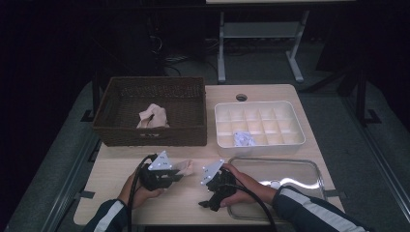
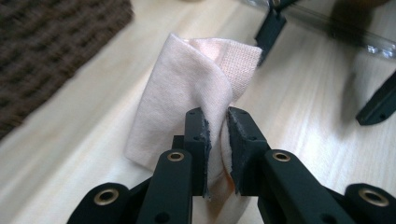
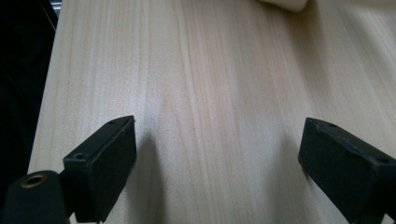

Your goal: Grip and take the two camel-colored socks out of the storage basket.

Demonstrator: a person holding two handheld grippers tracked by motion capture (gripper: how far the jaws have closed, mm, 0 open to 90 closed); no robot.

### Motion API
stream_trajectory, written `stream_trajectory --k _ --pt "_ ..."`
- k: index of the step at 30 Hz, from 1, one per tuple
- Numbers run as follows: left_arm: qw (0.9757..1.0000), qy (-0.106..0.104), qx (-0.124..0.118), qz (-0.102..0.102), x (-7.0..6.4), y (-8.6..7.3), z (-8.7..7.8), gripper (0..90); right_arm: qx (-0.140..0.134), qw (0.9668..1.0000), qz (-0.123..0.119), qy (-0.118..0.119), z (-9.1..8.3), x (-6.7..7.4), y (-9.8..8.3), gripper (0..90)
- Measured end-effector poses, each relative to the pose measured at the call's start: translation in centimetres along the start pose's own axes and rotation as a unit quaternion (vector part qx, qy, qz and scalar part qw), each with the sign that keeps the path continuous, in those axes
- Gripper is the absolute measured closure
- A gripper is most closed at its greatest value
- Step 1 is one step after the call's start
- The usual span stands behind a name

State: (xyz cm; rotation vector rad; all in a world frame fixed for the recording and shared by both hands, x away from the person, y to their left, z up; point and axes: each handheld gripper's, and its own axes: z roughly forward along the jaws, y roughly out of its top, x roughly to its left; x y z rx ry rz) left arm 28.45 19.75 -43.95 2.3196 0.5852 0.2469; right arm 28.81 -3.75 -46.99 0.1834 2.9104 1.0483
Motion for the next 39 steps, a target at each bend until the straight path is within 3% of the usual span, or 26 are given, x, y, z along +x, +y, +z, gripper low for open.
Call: stream_trajectory --k 12,16,19,23,26,30,32,34,36,38,39 --pt "0.9992 -0.038 0.016 -0.002 -1.1 -0.6 1.9 74.9 0.004 1.0 0.003 -0.002 -0.1 0.0 0.0 10.4" --pt "0.9991 -0.039 0.014 -0.003 -1.2 -0.6 1.9 66.9 0.003 1.0 0.006 -0.003 -0.1 0.0 -0.1 10.4" --pt "0.9996 -0.024 0.013 -0.005 -0.8 -0.3 1.4 51.7 0.001 1.0 0.006 -0.003 -0.1 -0.1 -0.1 10.4" --pt "0.9996 -0.015 -0.017 -0.016 -0.3 0.2 -0.1 41.3 0.002 1.0 0.006 -0.005 -0.1 -0.1 -0.1 10.4" --pt "0.9991 -0.011 -0.036 -0.018 0.1 0.6 -1.2 40.1 0.002 1.0 0.007 -0.005 -0.1 -0.1 -0.1 10.4" --pt "0.9981 0.022 -0.056 -0.012 1.6 1.9 -3.7 37.0 0.003 1.0 0.007 -0.005 -0.1 -0.1 -0.1 10.3" --pt "0.9977 0.032 -0.059 -0.012 2.0 2.2 -4.2 35.8 0.002 1.0 0.007 -0.005 -0.1 -0.1 -0.1 10.3" --pt "0.9966 0.059 -0.058 -0.003 3.6 3.1 -5.3 35.2 0.002 1.0 0.007 -0.005 -0.1 -0.1 -0.1 10.3" --pt "0.9962 0.063 -0.059 -0.005 4.3 3.4 -5.8 35.0 0.002 1.0 0.006 -0.005 -0.1 -0.1 -0.1 10.2" --pt "0.9949 0.077 -0.063 -0.009 5.7 4.0 -6.5 35.0 0.002 1.0 0.006 -0.005 -0.1 -0.1 -0.1 10.2" --pt "0.9937 0.089 -0.065 -0.02 7.2 4.5 -7.1 34.8 0.001 1.0 0.006 -0.005 -0.1 -0.1 -0.1 10.2"
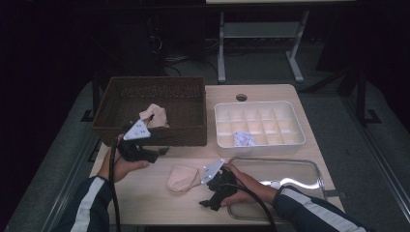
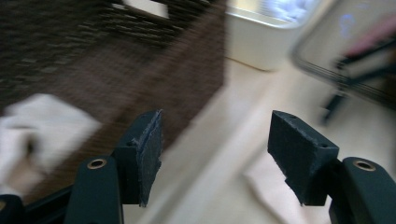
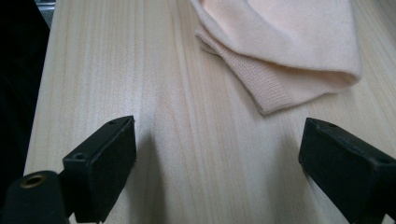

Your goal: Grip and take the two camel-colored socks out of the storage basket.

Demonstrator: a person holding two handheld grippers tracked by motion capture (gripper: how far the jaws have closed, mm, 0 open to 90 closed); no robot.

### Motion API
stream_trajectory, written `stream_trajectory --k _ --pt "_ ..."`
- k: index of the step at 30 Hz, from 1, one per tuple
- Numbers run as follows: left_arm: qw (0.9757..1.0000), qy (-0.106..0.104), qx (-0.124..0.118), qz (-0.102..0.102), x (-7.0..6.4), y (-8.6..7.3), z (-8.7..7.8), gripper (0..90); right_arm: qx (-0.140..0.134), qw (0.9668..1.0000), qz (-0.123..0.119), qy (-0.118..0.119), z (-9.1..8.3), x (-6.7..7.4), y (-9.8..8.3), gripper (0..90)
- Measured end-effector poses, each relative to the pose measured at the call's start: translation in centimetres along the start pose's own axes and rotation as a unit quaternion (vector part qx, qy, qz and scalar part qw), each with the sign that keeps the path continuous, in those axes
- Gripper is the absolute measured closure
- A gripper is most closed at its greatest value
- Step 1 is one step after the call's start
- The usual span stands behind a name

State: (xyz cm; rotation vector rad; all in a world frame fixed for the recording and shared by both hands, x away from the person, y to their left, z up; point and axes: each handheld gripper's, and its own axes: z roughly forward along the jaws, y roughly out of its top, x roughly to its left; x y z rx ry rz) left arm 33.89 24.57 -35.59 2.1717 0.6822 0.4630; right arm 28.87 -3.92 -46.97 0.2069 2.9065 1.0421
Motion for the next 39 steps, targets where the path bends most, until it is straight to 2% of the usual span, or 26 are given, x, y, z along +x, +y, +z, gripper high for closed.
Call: stream_trajectory --k 1,2,4,8,10,11,14,16,17,18,20,23,25,26,27,28,29,30,31,32,34,35,36,37,38,39 --pt "1.0 0.0 0.0 0.0 0.0 0.0 0.0 34.7 0.0 1.0 -0.001 0.0 0.0 0.0 0.0 10.2" --pt "0.9999 0.013 0.001 0.003 1.6 0.6 -0.1 34.6 0.0 1.0 -0.001 0.0 0.0 0.0 0.0 10.2" --pt "0.9997 0.022 0.0 -0.006 3.1 1.1 0.0 34.2 0.0 1.0 -0.002 0.001 0.0 0.0 0.0 10.2" --pt "0.9983 0.046 0.035 -0.009 5.7 1.7 1.1 33.7 0.0 1.0 -0.002 0.001 0.0 0.0 0.0 10.2" --pt "0.9975 0.052 0.044 -0.02 6.9 1.9 1.8 33.9 -0.001 1.0 -0.003 0.002 0.1 0.0 0.0 10.2" --pt "0.9967 0.054 0.059 -0.017 7.7 2.0 2.3 34.0 -0.003 1.0 -0.003 0.003 0.1 0.0 0.1 10.2" --pt "0.9945 0.064 0.08 -0.02 9.5 2.4 3.7 34.0 -0.002 1.0 -0.004 0.005 0.2 0.2 0.2 10.2" --pt "0.9932 0.073 0.086 -0.029 10.7 2.6 4.4 34.0 -0.004 1.0 -0.006 0.006 0.2 0.2 0.1 10.3" --pt "0.9932 0.073 0.086 -0.029 10.7 2.6 4.4 34.0 -0.004 1.0 -0.006 0.006 0.2 0.2 0.1 10.3" --pt "0.9918 0.074 0.097 -0.039 11.9 2.5 5.2 34.2 -0.003 1.0 -0.003 0.007 0.1 0.2 0.2 10.2" --pt "0.9879 0.08 0.129 -0.033 12.6 2.4 6.1 34.0 -0.003 1.0 -0.006 0.005 0.2 0.2 0.1 10.5" --pt "0.9874 0.072 0.136 -0.037 13.3 2.3 6.6 36.6 -0.007 1.0 -0.003 0.002 0.2 0.1 0.1 11.7" --pt "0.9828 0.06 0.171 -0.037 14.2 2.4 7.8 34.2 -0.008 1.0 -0.003 0.001 0.2 0.1 0.1 11.9" --pt "0.979 0.045 0.194 -0.042 14.4 2.4 8.3 33.8 -0.007 1.0 0.001 0.0 0.1 0.1 0.1 13.0" --pt "0.979 0.045 0.194 -0.042 14.4 2.4 8.3 34.8 -0.007 1.0 0.001 0.0 0.1 0.1 0.1 13.0" --pt "0.9696 0.037 0.24 -0.027 14.5 2.3 9.3 34.8 -0.012 0.9999 0.007 -0.007 0.2 0.0 0.1 13.5" --pt "0.9696 0.037 0.24 -0.027 14.5 2.3 9.3 33.9 -0.012 0.9999 0.007 -0.007 0.2 0.0 0.1 13.5" --pt "0.9632 0.04 0.265 -0.018 14.6 2.2 10.0 33.9 -0.012 0.9999 0.007 -0.01 0.2 -0.1 0.0 13.5" --pt "0.9596 0.038 0.278 -0.015 14.8 2.1 10.3 35.8 -0.013 0.9997 0.011 -0.016 0.2 -0.2 0.1 13.5" --pt "0.9547 0.038 0.294 -0.023 15.4 1.8 10.8 37.9 -0.013 0.9997 0.012 -0.017 0.2 -0.3 0.1 13.5" --pt "0.9485 0.038 0.313 -0.028 15.8 1.2 11.4 41.4 -0.014 0.9996 0.016 -0.016 0.2 -0.2 0.1 13.5" --pt "0.9485 0.038 0.313 -0.028 15.8 1.2 11.4 42.6 -0.013 0.9996 0.018 -0.017 0.2 -0.2 0.0 13.5" --pt "0.9464 0.017 0.321 -0.036 15.9 0.8 11.8 49.8 -0.015 0.9996 0.016 -0.018 0.2 -0.2 0.0 13.5" --pt "0.9464 0.017 0.321 -0.036 15.9 0.8 11.8 59.0 -0.015 0.9996 0.016 -0.018 0.2 -0.2 0.0 13.5" --pt "0.9443 0.026 0.327 -0.024 15.8 0.6 12.1 64.8 -0.015 0.9995 0.018 -0.02 0.2 -0.2 -0.1 13.5" --pt "0.9443 0.026 0.327 -0.024 15.8 0.6 12.1 70.6 -0.015 0.9995 0.018 -0.02 0.2 -0.2 -0.1 13.5"
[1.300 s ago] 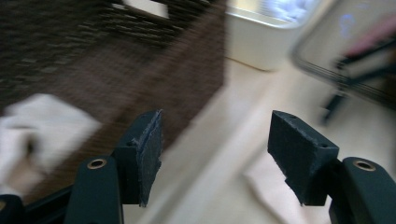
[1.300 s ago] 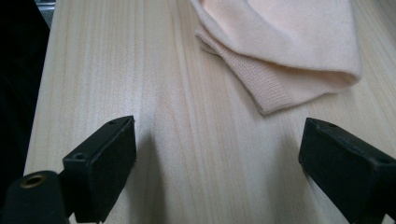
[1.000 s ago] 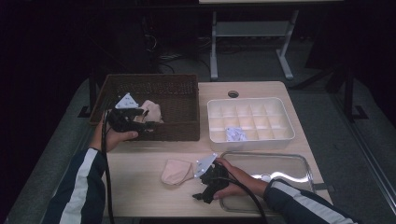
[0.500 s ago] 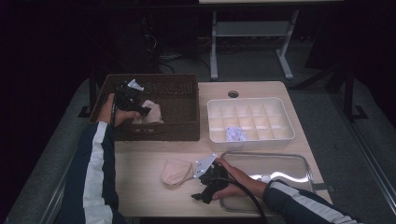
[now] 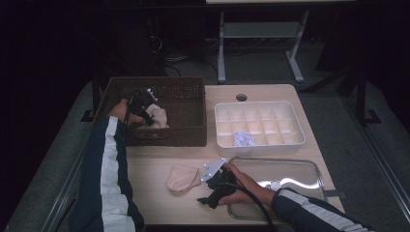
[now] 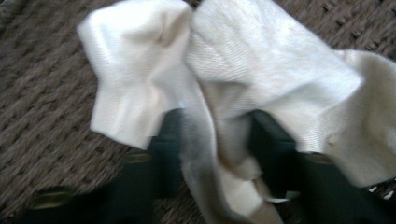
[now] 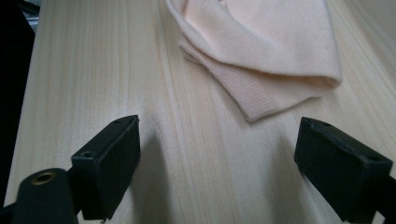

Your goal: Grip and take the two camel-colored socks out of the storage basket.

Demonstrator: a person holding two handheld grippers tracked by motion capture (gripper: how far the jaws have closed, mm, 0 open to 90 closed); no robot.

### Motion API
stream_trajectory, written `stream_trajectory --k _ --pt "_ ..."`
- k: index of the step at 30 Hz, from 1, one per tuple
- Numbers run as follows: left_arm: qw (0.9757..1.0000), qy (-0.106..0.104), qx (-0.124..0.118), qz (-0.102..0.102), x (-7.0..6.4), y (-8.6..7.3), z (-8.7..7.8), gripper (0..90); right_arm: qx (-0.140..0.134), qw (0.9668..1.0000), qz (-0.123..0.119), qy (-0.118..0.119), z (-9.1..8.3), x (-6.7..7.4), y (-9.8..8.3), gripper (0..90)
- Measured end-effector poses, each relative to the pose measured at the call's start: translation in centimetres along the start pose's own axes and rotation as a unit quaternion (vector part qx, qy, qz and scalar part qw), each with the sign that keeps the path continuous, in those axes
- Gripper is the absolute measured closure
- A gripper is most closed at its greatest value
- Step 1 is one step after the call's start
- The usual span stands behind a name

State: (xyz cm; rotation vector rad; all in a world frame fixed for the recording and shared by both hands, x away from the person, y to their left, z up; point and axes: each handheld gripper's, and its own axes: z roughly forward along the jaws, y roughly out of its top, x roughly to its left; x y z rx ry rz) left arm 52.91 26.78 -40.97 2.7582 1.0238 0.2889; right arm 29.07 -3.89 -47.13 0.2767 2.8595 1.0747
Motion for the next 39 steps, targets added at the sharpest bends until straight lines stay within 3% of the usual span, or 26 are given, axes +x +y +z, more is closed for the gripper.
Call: stream_trajectory --k 2,3,7,8,12,15,16,18,19,23,28,29,30,31,32,33,35,36,37,39 --pt "1.0 0.0 -0.01 0.002 0.0 -0.1 -0.3 73.5 0.002 1.0 0.0 0.0 -0.1 0.0 -0.1 13.5" --pt "0.9993 0.007 -0.036 -0.006 0.0 -0.2 -1.0 79.1 0.001 1.0 0.001 -0.002 -0.1 0.0 -0.1 13.5" --pt "0.996 0.003 -0.089 -0.011 -0.3 -0.5 -2.3 84.1 0.001 1.0 -0.002 -0.003 -0.2 0.0 -0.2 13.5" --pt "0.996 0.003 -0.089 -0.011 -0.3 -0.5 -2.3 84.2 0.001 1.0 -0.002 -0.003 -0.2 0.0 -0.2 13.5" --pt "0.9914 -0.008 -0.13 0.0 -1.4 0.1 -3.0 84.4 0.001 1.0 -0.002 -0.001 -0.2 0.0 -0.2 13.5" --pt "0.9911 -0.002 -0.132 0.014 -2.0 0.8 -2.8 84.0 0.003 1.0 0.0 -0.002 -0.2 0.0 -0.1 13.5" --pt "0.9908 -0.002 -0.135 0.008 -2.2 0.9 -2.6 82.1 0.002 1.0 -0.003 -0.002 -0.2 0.0 -0.1 13.5" --pt "0.9912 -0.007 -0.132 0.009 -2.2 1.0 -2.4 77.8 0.002 1.0 -0.003 -0.003 -0.2 0.0 -0.1 13.5" --pt "0.9939 0.017 -0.109 0.008 -2.1 1.1 -1.8 73.9 0.002 1.0 -0.005 -0.004 -0.2 0.1 -0.1 13.5" --pt "0.996 0.037 -0.08 -0.011 -1.6 0.8 -1.5 53.4 0.002 1.0 -0.003 -0.001 -0.1 0.2 -0.1 13.5" --pt "0.9977 0.038 -0.052 -0.021 -1.3 0.7 -1.0 46.2 0.002 1.0 -0.006 0.002 -0.1 0.3 -0.1 13.5" --pt "0.9991 0.037 -0.02 -0.01 -1.2 0.9 -0.4 47.8 0.002 1.0 -0.007 0.002 -0.1 0.3 -0.1 13.5" --pt "0.9991 0.037 -0.02 -0.01 -1.2 0.9 -0.4 49.9 0.003 1.0 -0.007 0.003 -0.2 0.3 -0.1 13.5" --pt "0.9995 0.029 0.001 -0.01 -1.3 0.9 0.3 51.0 0.003 1.0 -0.008 0.003 -0.2 0.3 -0.1 13.5" --pt "0.9994 0.031 0.009 -0.009 -1.3 0.9 0.5 61.3 0.002 0.9999 -0.01 0.003 -0.1 0.3 0.0 13.5" --pt "0.9988 0.048 0.008 -0.005 -1.3 0.9 0.5 71.8 0.002 0.9999 -0.012 0.003 -0.1 0.3 0.0 13.5" --pt "0.9985 0.054 0.005 -0.007 -1.2 0.9 0.4 82.5 0.003 0.9999 -0.009 0.004 -0.2 0.3 -0.1 13.5" --pt "0.9984 0.056 -0.004 -0.009 -1.2 0.8 0.1 82.5 0.003 0.9999 -0.009 0.004 -0.2 0.3 -0.1 13.5" --pt "0.9977 0.064 -0.02 -0.011 -1.1 0.7 -0.5 88.2 0.003 1.0 -0.005 0.006 -0.2 0.3 -0.1 13.5" --pt "0.997 0.065 -0.039 -0.018 -1.0 0.5 -1.0 88.4 0.003 1.0 -0.005 0.006 -0.2 0.3 -0.1 13.5"
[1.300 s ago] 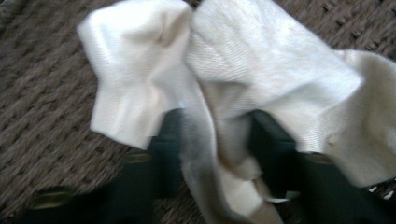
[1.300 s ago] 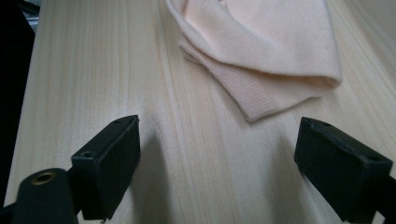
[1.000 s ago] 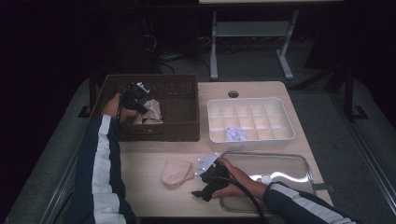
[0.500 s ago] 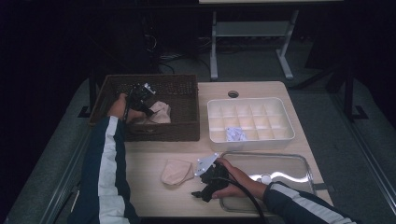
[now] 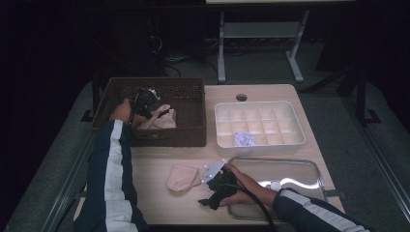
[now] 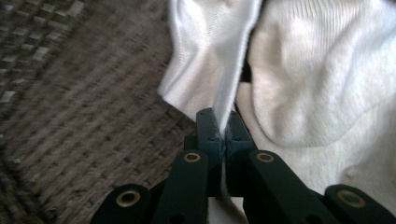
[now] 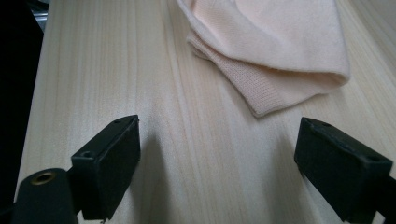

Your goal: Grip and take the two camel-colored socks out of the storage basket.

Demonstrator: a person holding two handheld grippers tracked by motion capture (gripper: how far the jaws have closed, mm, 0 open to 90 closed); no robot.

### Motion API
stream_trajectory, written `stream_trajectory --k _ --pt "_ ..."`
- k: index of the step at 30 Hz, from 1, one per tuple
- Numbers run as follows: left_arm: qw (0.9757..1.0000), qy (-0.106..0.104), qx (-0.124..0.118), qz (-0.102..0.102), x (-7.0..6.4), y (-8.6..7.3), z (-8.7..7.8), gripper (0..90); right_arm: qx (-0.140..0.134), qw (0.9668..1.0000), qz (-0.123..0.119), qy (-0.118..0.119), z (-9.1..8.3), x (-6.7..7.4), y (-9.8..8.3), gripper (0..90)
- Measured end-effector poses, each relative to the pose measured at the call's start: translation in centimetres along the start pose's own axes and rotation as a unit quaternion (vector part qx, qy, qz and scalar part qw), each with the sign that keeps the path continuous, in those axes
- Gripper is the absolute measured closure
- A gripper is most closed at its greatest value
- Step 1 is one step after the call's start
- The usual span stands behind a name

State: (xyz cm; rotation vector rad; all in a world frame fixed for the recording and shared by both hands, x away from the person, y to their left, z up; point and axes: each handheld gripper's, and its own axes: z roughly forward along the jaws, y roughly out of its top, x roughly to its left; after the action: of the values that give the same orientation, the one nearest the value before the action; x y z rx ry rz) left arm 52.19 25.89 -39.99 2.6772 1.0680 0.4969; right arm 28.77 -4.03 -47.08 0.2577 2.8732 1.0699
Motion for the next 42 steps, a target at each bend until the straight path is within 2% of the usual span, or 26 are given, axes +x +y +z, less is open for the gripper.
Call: stream_trajectory --k 3,5,6,9,10,13,15,17,18,19,23,24,26,28,29,30,31,32,33,34,35,36,37,38,40,42 --pt "0.999 0.015 -0.04 -0.016 0.1 -0.2 -1.3 88.5 0.0 1.0 -0.001 -0.001 0.0 0.0 0.0 13.5" --pt "0.9986 0.017 -0.047 -0.016 0.1 -0.2 -1.7 88.5 0.001 1.0 -0.002 -0.001 0.0 0.0 0.0 13.5" --pt "0.9972 0.019 -0.07 -0.021 0.0 -0.3 -2.4 88.5 0.001 1.0 -0.001 -0.002 0.0 0.0 0.0 13.5" --pt "0.9961 0.02 -0.083 -0.02 -0.2 -0.2 -3.1 88.5 -0.001 1.0 0.001 -0.001 0.0 0.0 0.0 13.5" --pt "0.9938 0.021 -0.107 -0.023 -0.6 -0.1 -3.9 88.5 -0.001 1.0 0.0 -0.001 0.0 0.0 0.0 13.5" --pt "0.9925 0.02 -0.119 -0.021 -1.0 0.1 -4.6 88.5 -0.001 1.0 -0.001 -0.002 -0.1 -0.1 -0.1 13.5" --pt "0.9889 0.022 -0.145 -0.019 -1.6 0.1 -5.9 88.6 0.001 1.0 0.002 -0.004 -0.2 -0.2 -0.1 13.5" --pt "0.9879 0.022 -0.152 -0.018 -1.9 0.1 -6.4 88.6 0.002 1.0 0.001 -0.005 -0.2 -0.3 -0.1 13.7" --pt "0.9857 0.025 -0.166 -0.015 -2.5 0.1 -7.3 88.5 0.004 1.0 0.004 -0.005 -0.3 -0.4 0.0 17.1" --pt "0.9857 0.025 -0.166 -0.015 -2.5 0.1 -7.3 88.6 0.004 1.0 0.004 -0.005 -0.3 -0.4 0.0 17.1" --pt "0.9802 0.021 -0.197 -0.014 -3.5 -0.3 -9.2 88.6 -0.001 1.0 -0.005 -0.007 -0.5 -0.4 0.2 18.9" --pt "0.9757 0.017 -0.218 -0.016 -4.0 -0.8 -10.3 88.6 -0.006 0.9999 -0.008 -0.012 -0.6 -0.5 0.4 18.9" --pt "0.9729 0.014 -0.23 -0.014 -4.4 -1.2 -11.2 88.6 -0.006 0.9998 0.002 -0.017 -0.7 -0.5 0.5 19.2" --pt "0.9702 0.011 -0.242 -0.013 -4.9 -1.7 -11.9 88.6 -0.009 0.9997 0.002 -0.021 -0.8 -0.8 0.6 19.3" --pt "0.9702 0.011 -0.242 -0.013 -4.9 -1.7 -11.9 88.6 -0.009 0.9997 0.002 -0.021 -0.8 -0.8 0.6 19.3" --pt "0.968 0.011 -0.25 -0.011 -5.3 -2.3 -12.5 88.6 -0.011 0.9997 0.004 -0.02 -1.0 -0.9 0.7 19.7" --pt "0.968 0.011 -0.25 -0.011 -5.3 -2.3 -12.5 88.6 -0.011 0.9997 0.004 -0.02 -1.0 -0.9 0.7 19.7" --pt "0.9655 0.007 -0.26 -0.012 -5.8 -3.0 -13.0 88.6 -0.017 0.9996 0.006 -0.021 -1.2 -1.1 0.9 21.4" --pt "0.9655 0.007 -0.26 -0.012 -5.8 -3.0 -13.0 88.6 -0.017 0.9996 0.006 -0.021 -1.2 -1.1 0.9 21.4" --pt "0.9636 0.006 -0.267 -0.007 -6.5 -3.6 -13.6 88.6 -0.027 0.9993 0.007 -0.026 -1.6 -1.5 1.0 23.2" --pt "0.9636 0.006 -0.267 -0.007 -6.5 -3.6 -13.6 88.6 -0.027 0.9993 0.007 -0.026 -1.6 -1.5 1.0 23.2" --pt "0.9618 0.002 -0.274 -0.002 -7.2 -4.3 -14.0 88.6 -0.033 0.999 0.018 -0.024 -1.9 -1.8 1.1 29.9" --pt "0.9618 0.002 -0.274 -0.002 -7.2 -4.3 -14.0 88.6 -0.038 0.9987 0.022 -0.025 -2.1 -2.0 1.1 31.9" --pt "0.9599 -0.002 -0.28 0.003 -7.9 -5.0 -14.3 88.6 -0.039 0.9986 0.023 -0.026 -2.2 -2.1 1.1 33.9" --pt "0.9597 -0.005 -0.281 0.012 -8.8 -5.7 -14.5 88.6 -0.042 0.9979 0.044 -0.023 -2.3 -2.2 1.2 39.7" --pt "0.9588 -0.009 -0.283 0.018 -9.6 -6.5 -14.5 88.6 -0.046 0.9977 0.046 -0.021 -2.4 -2.5 1.2 45.0"
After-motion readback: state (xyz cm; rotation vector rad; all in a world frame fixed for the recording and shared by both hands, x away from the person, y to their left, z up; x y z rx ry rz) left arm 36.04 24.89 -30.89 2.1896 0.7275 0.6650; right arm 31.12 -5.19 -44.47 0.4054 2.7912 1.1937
